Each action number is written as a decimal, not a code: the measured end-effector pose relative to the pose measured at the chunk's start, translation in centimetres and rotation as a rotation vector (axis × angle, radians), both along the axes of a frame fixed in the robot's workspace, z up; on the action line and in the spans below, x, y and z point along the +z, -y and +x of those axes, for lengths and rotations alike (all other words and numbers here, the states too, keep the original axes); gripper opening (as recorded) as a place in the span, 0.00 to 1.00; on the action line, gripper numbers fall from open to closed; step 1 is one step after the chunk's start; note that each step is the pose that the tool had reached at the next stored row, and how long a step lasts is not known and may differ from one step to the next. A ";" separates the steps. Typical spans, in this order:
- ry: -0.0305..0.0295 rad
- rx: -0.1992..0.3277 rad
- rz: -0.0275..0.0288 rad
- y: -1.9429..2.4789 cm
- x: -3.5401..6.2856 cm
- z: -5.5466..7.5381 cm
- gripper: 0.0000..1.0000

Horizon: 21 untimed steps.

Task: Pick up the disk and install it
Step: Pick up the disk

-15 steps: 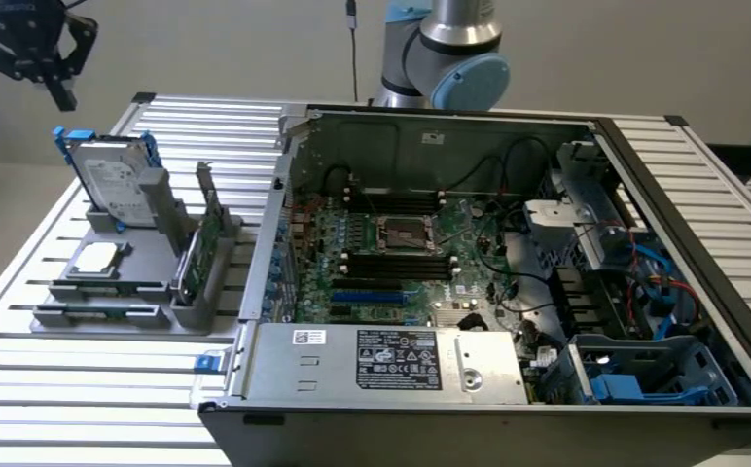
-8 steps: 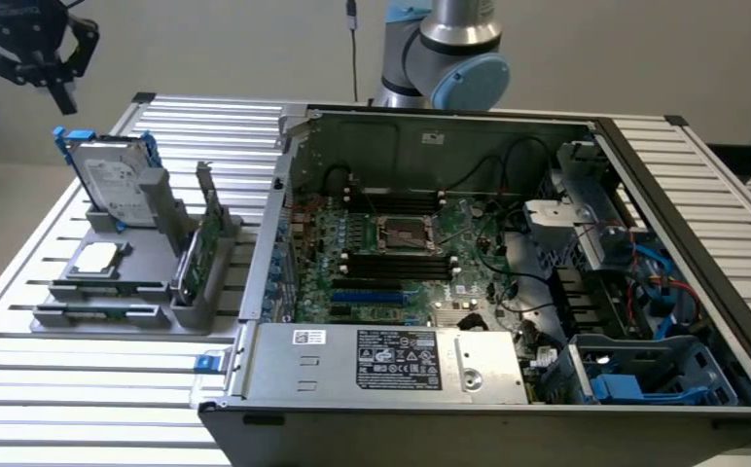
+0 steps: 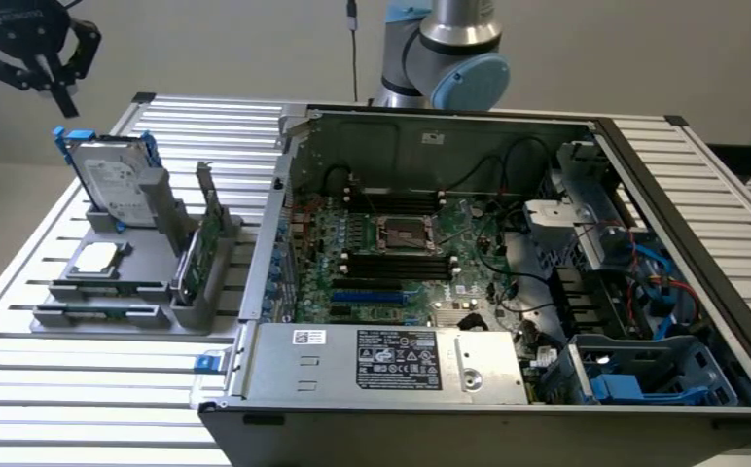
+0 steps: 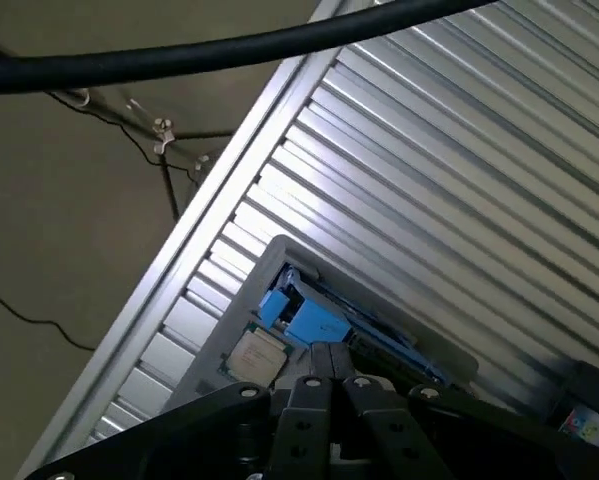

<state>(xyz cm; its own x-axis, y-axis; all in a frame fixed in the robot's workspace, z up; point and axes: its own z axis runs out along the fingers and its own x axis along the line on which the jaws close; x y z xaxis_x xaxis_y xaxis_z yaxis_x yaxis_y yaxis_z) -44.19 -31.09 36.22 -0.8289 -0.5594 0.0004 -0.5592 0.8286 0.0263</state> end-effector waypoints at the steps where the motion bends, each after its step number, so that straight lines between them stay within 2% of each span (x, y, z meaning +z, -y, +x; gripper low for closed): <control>1: 0.0001 0.019 0.0000 0.00 -0.05 0.0 0.11; 16: 0.0001 0.291 -0.0002 0.00 -0.62 0.0 0.11; 21: -0.0017 0.372 -0.0029 0.00 -0.71 0.0 0.11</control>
<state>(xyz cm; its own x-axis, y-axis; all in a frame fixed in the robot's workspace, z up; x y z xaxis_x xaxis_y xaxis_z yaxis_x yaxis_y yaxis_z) -44.22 -31.09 35.51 -0.5689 -0.8224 0.0036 -0.8221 0.5688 0.0254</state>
